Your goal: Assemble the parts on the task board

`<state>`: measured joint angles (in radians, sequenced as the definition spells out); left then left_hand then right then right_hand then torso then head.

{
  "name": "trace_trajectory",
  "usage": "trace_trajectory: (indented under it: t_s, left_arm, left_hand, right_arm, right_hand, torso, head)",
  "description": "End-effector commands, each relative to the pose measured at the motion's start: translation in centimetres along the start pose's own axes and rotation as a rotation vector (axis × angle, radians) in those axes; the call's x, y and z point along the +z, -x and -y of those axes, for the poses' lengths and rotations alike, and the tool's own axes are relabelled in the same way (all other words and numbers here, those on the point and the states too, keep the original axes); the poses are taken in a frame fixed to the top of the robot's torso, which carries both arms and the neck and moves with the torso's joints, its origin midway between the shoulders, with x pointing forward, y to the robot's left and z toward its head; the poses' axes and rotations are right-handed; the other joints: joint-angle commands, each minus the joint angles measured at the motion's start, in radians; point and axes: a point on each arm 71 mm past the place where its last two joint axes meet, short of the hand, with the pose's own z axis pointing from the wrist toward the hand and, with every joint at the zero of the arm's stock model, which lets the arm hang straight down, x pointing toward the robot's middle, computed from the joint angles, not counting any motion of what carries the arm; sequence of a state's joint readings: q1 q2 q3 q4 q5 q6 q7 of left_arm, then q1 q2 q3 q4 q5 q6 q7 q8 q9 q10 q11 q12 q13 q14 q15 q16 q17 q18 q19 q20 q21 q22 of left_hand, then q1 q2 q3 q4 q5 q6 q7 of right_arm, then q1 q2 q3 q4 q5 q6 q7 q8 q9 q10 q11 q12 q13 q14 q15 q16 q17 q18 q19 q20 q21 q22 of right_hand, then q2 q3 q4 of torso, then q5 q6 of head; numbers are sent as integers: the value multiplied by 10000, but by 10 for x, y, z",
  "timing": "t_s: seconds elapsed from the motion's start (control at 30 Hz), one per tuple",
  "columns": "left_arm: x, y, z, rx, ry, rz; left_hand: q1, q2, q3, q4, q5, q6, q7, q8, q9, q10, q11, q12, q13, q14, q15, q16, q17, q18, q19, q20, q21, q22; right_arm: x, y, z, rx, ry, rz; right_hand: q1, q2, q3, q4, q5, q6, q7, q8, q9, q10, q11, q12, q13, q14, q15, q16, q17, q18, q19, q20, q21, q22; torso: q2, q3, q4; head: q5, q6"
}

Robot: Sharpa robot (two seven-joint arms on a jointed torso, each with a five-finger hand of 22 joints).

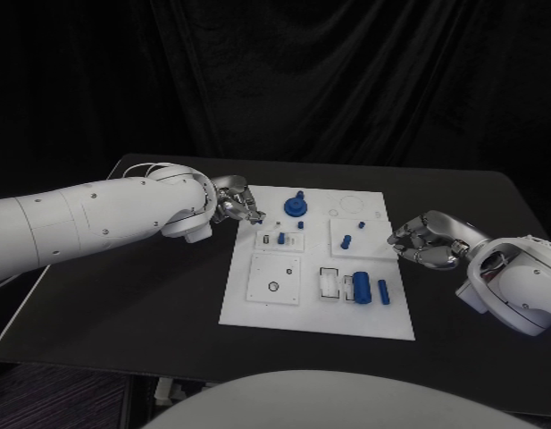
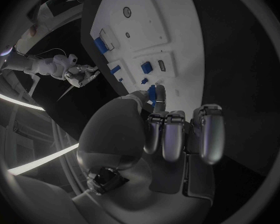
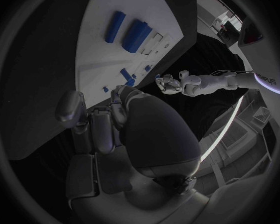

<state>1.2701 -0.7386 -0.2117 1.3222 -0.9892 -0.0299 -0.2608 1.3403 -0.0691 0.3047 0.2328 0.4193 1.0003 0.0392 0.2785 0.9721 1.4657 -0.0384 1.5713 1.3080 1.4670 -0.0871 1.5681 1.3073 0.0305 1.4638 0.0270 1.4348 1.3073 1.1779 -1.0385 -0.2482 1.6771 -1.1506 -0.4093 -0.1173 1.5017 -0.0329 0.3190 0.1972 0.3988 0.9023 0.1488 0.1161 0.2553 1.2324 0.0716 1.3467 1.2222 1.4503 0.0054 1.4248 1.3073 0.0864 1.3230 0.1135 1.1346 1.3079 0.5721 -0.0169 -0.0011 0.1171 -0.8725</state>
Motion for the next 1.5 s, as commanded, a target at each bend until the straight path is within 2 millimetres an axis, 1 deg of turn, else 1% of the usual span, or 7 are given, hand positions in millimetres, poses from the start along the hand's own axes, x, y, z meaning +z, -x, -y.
trace_trajectory:
  t_s: [0.03,0.23,0.5,0.87,1.07,1.23,1.5]
  left_arm:
    - [3,-6,2,512,776,-907]
    - [11,-10,14,741,958,-995]
    - [15,-13,21,834,1030,-1046]
    - [19,-18,25,966,1254,-822]
    - [18,-19,21,1515,1651,-545]
    - [17,-21,20,1942,1712,-497]
    - [18,-25,20,2007,1490,-463]
  left_hand:
    - [-96,16,637,-578,-102,44,-79,-35,355,1051,-28,-5,2628,1038,-40,27,2635,58,360,-55,-73,2147]
    - [-248,71,686,-591,-431,-6,-67,-129,343,1051,-11,-5,2628,1038,-26,27,2635,92,298,-44,-215,2101]
    - [-345,137,701,-568,-515,-46,-44,-187,325,1051,9,-5,2628,1038,-14,27,2635,105,273,-35,-277,2081]
    - [-403,227,731,-554,-493,-8,-43,-191,328,1051,11,-5,2628,1038,-9,27,2635,118,251,-30,-332,2064]
    - [-487,253,739,-585,-422,80,-64,-153,364,1051,-13,-5,2628,1038,-31,27,2635,113,279,-40,-306,2071]
    - [-553,236,761,-656,-365,105,-86,-145,395,1051,-43,-5,2628,1038,-65,27,2635,101,323,-67,-258,2085]
    - [-673,267,764,-639,-376,115,-91,-154,404,1051,-51,-5,2628,1038,-77,27,2635,87,359,-81,-208,2100]
  right_arm:
    - [-1,1,1,10,-163,94]
    - [-1,1,0,26,-116,137]
    - [-3,2,1,52,-109,237]
    - [-3,2,0,53,-69,275]
    - [-3,3,1,45,-93,299]
    - [-2,3,2,36,-108,298]
    - [-2,3,2,30,-116,305]
  right_hand:
    - [60,-34,61,-10,41,-1,31,-30,-11,-43,-10,-54,3,-47,8,-39,671,132,-58,3,-62,1299]
    - [43,-26,68,-1,52,13,37,-22,-11,-41,0,-54,4,-48,12,-40,672,134,-68,5,-78,1296]
    - [19,-20,77,10,89,20,46,-19,-13,-40,10,-55,4,-48,19,-40,675,135,-75,8,-91,1293]
    - [10,-20,81,14,113,20,49,-19,-15,-41,13,-56,2,-47,21,-39,676,133,-71,10,-85,1295]
    - [4,-21,85,15,134,21,51,-19,-16,-34,15,-52,8,-45,23,-37,679,134,-77,12,-94,1293]
    - [4,-21,85,15,134,21,51,-19,-16,-34,15,-52,8,-45,23,-37,679,134,-77,12,-94,1293]
    - [4,-21,85,15,134,21,51,-19,-16,-34,15,-52,8,-45,23,-37,679,134,-77,12,-94,1293]
  torso:
    - [6,11,-40]
    - [25,-29,-12]
    - [10,-24,-41]
    - [18,-17,-24]
    - [6,-22,24]
    - [2,-22,-7]
    - [-2,-30,26]
  head:
    - [-6,-1]
    - [-82,-1]
    - [-109,-1]
    - [-134,-1]
    - [-179,-1]
    - [-129,-1]
    - [-163,-1]
